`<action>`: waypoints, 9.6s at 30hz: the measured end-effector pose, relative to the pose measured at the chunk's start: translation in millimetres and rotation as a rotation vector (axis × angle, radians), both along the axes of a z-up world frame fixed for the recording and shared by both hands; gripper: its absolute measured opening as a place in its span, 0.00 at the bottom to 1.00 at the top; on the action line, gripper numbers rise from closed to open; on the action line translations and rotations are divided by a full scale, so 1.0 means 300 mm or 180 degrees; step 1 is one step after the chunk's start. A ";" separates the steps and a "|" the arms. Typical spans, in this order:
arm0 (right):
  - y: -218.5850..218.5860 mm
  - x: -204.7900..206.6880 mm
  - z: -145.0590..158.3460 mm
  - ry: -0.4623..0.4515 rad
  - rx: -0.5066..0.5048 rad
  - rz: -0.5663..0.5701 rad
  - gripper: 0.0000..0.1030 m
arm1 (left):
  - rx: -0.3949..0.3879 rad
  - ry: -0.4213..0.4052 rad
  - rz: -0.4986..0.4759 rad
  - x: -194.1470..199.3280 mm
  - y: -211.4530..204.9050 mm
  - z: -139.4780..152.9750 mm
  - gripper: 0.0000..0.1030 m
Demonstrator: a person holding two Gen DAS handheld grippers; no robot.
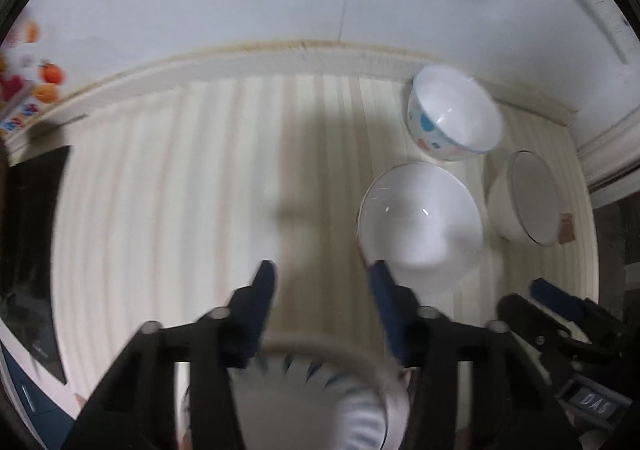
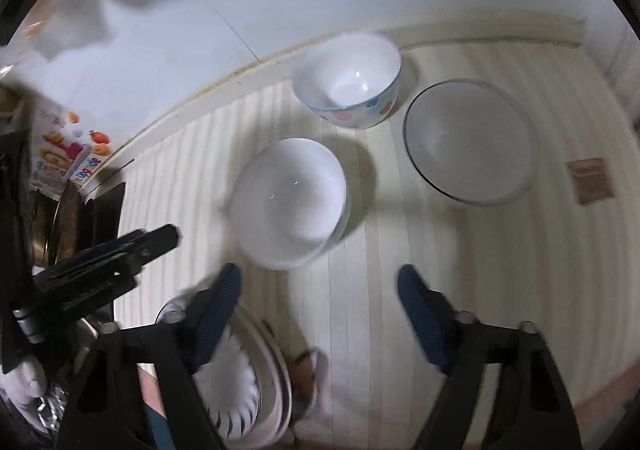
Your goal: Organize plates and bowls
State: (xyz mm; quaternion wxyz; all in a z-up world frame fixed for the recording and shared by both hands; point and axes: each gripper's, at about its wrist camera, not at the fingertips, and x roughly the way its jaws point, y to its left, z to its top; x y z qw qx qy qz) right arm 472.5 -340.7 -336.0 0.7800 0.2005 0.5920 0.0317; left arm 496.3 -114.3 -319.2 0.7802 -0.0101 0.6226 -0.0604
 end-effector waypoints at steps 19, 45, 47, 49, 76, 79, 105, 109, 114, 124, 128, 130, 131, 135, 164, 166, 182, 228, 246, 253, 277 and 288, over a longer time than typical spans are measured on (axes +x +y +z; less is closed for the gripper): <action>-0.016 0.109 -0.174 0.0351 0.0143 0.0240 0.18 | -0.0038 0.0147 -0.0258 -0.052 -0.157 -0.020 0.15; -0.297 -0.418 -0.185 0.0599 0.0098 -0.0248 0.18 | 0.0000 0.0458 -0.1092 -0.387 -0.488 -0.126 0.15; -0.298 -0.428 -0.200 0.0622 0.0114 -0.0257 0.18 | 0.0020 0.0498 -0.1101 -0.393 -0.487 -0.142 0.15; -0.297 -0.435 -0.209 0.0641 0.0127 -0.0265 0.18 | 0.0042 0.0507 -0.1120 -0.398 -0.492 -0.151 0.15; -0.623 -0.011 -0.098 0.0201 0.0379 -0.0788 0.45 | -0.0160 0.0190 -0.0668 0.181 -0.633 -0.019 0.25; -0.627 0.060 -0.164 0.0310 0.0460 -0.0796 0.45 | -0.0114 0.0316 -0.0693 0.234 -0.679 -0.082 0.25; -0.504 0.061 -0.074 0.0255 0.0299 -0.0529 0.13 | -0.0119 -0.0022 -0.0877 0.138 -0.677 0.053 0.18; -0.475 0.006 0.011 0.0178 0.0286 -0.0476 0.13 | -0.0169 -0.0096 -0.0907 0.084 -0.639 0.127 0.18; -0.448 -0.083 0.107 0.0096 0.0256 -0.0425 0.13 | -0.0194 -0.0171 -0.0927 0.004 -0.605 0.200 0.18; -0.352 -0.268 0.182 0.0073 0.0282 -0.0353 0.13 | -0.0201 -0.0196 -0.0969 -0.160 -0.520 0.250 0.18; -0.322 -0.346 0.168 0.0138 0.0297 -0.0350 0.13 | -0.0186 -0.0110 -0.1018 -0.214 -0.509 0.218 0.18; -0.317 -0.378 0.140 0.0199 0.0311 -0.0366 0.13 | -0.0175 -0.0041 -0.1041 -0.242 -0.504 0.191 0.18; -0.317 -0.385 0.122 0.0222 0.0311 -0.0366 0.13 | -0.0162 -0.0005 -0.1057 -0.252 -0.504 0.174 0.18; -0.314 -0.425 0.059 0.0355 0.0311 -0.0380 0.13 | -0.0102 0.0142 -0.1111 -0.293 -0.508 0.108 0.18; -0.280 -0.430 -0.099 0.0701 0.0135 -0.0261 0.13 | 0.0247 0.0415 -0.1255 -0.323 -0.557 -0.062 0.18; -0.276 -0.429 -0.096 0.0698 0.0095 -0.0252 0.13 | 0.0263 0.0418 -0.1255 -0.327 -0.558 -0.067 0.18; -0.296 -0.409 -0.086 0.0752 0.0073 -0.0239 0.16 | 0.0216 0.0506 -0.1196 -0.327 -0.548 -0.076 0.18; -0.257 0.466 -0.169 0.0334 0.0099 -0.0025 0.10 | -0.0053 0.0068 -0.0145 0.357 -0.396 -0.011 0.09; -0.226 0.028 0.211 -0.0018 -0.0017 -0.0014 0.10 | -0.0143 -0.0192 -0.0424 0.006 -0.406 0.230 0.09; -0.221 -0.204 0.256 0.0016 -0.0037 -0.0035 0.10 | -0.0098 -0.0171 -0.0635 -0.125 -0.449 0.240 0.09; -0.249 -0.494 0.036 0.0529 0.0044 -0.0119 0.10 | 0.0169 0.0288 -0.1005 -0.350 -0.537 0.049 0.09; -0.257 -0.493 0.011 0.0561 -0.0021 -0.0119 0.10 | 0.0311 0.0326 -0.1098 -0.361 -0.555 0.007 0.10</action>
